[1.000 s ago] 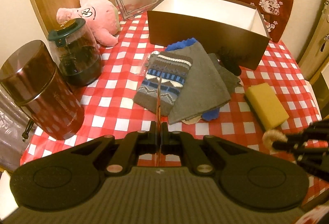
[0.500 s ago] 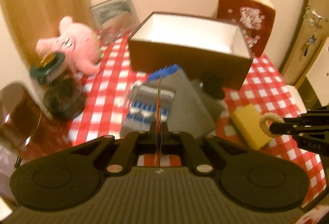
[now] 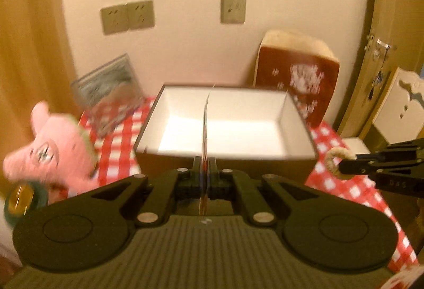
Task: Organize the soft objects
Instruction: 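Carry the hair tie and package into the brown box with both grippers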
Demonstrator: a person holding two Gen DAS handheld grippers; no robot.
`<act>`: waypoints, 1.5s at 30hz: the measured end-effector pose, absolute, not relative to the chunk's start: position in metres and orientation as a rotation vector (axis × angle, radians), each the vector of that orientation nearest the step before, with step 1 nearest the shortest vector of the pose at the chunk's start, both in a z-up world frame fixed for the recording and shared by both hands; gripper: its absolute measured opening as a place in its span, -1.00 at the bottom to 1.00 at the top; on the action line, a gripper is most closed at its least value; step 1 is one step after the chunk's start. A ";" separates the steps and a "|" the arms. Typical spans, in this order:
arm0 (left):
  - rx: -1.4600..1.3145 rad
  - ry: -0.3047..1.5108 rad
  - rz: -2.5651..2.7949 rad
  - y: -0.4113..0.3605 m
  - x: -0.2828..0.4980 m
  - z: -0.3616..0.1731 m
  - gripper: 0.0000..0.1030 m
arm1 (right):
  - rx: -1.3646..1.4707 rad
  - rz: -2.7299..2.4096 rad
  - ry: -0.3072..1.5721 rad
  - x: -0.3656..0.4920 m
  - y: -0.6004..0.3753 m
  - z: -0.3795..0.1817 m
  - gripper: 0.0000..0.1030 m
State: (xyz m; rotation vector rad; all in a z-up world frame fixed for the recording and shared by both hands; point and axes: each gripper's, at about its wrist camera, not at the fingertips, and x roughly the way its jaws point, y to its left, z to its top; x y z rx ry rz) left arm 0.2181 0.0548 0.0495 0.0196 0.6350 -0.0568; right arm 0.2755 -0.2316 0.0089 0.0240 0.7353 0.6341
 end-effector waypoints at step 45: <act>-0.011 0.761 -0.155 0.063 0.420 -0.001 -0.47 | 0.046 0.444 0.826 0.433 -0.177 -0.030 -0.77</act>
